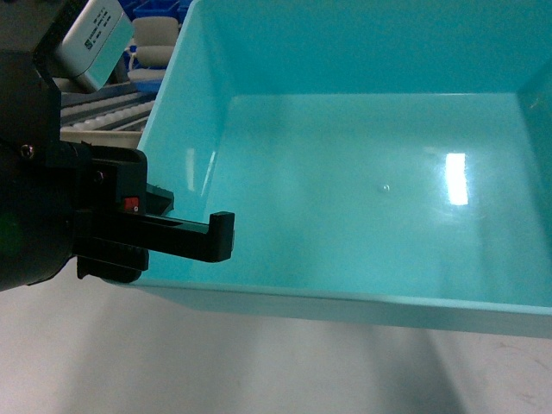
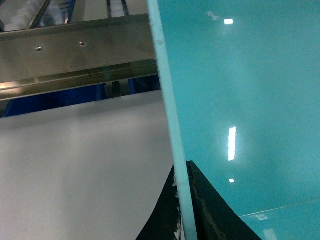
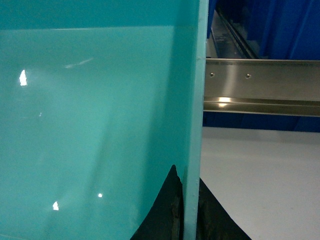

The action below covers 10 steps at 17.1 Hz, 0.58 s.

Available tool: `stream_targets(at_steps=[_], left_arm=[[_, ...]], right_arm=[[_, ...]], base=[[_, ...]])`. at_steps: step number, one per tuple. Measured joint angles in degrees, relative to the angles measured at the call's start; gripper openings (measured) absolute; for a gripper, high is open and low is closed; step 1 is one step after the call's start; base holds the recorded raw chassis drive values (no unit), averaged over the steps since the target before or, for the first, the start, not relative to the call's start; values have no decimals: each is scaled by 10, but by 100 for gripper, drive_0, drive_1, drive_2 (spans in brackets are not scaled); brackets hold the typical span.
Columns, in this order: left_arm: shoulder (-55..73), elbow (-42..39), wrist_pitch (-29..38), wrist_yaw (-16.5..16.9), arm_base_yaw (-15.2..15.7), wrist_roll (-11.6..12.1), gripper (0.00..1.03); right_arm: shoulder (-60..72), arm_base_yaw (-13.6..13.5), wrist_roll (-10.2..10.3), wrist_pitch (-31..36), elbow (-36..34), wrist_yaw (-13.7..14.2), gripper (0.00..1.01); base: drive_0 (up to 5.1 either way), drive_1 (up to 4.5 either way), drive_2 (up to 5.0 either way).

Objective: Organize blue bins on left shelf correctly

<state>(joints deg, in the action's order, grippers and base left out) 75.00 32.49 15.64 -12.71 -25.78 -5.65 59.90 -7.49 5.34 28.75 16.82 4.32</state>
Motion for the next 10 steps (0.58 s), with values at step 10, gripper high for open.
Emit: stream_targets(at_steps=[10], left_arm=[[0,0,1,-1,0,0,2]], right_arm=[[0,0,0,1,0,0,2]], base=[[-505,241,241]])
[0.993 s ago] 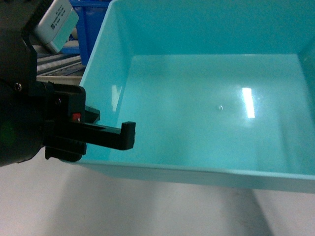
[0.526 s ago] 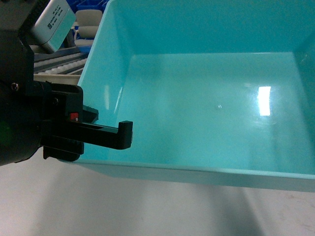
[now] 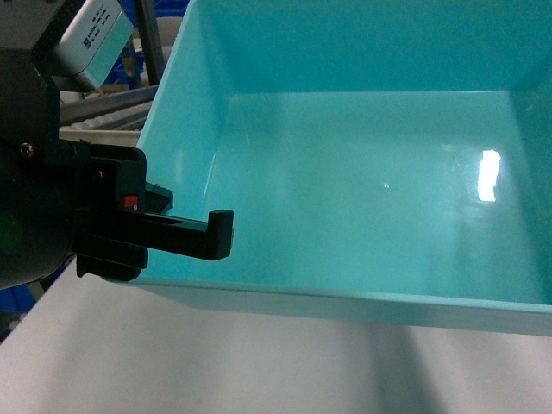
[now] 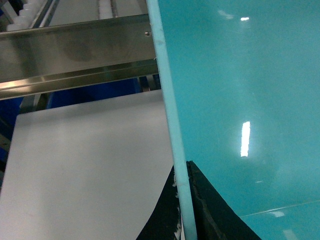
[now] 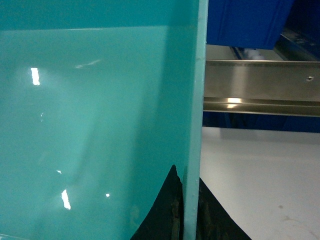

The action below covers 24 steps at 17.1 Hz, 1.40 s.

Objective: Organize blue bins on left shelf correctly

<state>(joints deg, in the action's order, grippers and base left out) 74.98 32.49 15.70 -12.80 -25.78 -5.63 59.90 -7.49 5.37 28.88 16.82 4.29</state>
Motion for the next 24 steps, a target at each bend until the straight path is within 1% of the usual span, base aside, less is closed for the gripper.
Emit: stream_targets(at_steps=[24], left_arm=[[0,0,0,-1,0,1,2]], right_arm=[[0,0,0,1,0,0,2]], base=[[-503,243,243]])
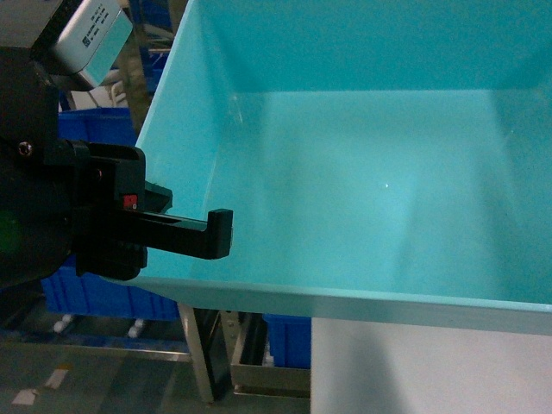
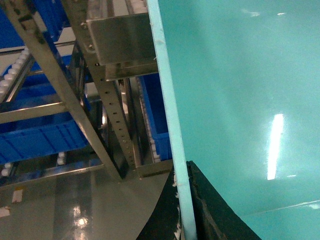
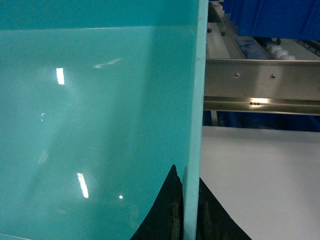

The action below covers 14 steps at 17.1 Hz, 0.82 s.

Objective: Organize blue bins on left shelf correctly

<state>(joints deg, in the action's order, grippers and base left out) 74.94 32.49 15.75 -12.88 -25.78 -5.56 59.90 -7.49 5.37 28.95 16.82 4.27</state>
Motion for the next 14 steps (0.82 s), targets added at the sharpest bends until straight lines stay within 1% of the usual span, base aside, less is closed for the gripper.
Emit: stream_targets(at_steps=[14], left_arm=[[0,0,-2,0,0,0,2]], right_arm=[[0,0,0,-2,0,0,2]], base=[[-499,245,245]])
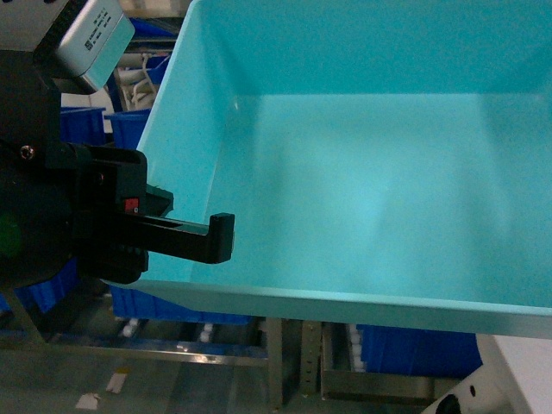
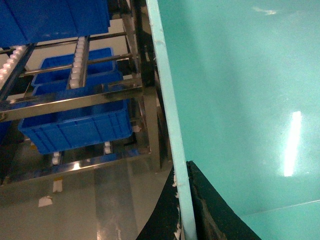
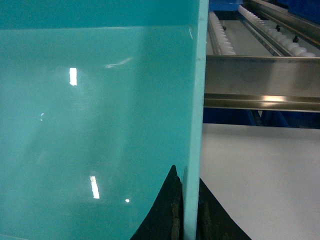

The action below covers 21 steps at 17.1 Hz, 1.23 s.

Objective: Organize blue bins on left shelf correctly

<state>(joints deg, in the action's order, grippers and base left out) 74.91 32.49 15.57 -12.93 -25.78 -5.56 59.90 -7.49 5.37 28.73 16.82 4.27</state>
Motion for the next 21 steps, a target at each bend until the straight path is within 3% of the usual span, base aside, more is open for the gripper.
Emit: stream_targets(at_steps=[12,21], left_arm=[[0,0,1,0,0,0,2],[0,0,0,0,0,0,2]], right_arm=[[0,0,0,1,0,0,2],[0,0,0,0,0,0,2]], base=[[-482,350,134],[-426,436,-8]])
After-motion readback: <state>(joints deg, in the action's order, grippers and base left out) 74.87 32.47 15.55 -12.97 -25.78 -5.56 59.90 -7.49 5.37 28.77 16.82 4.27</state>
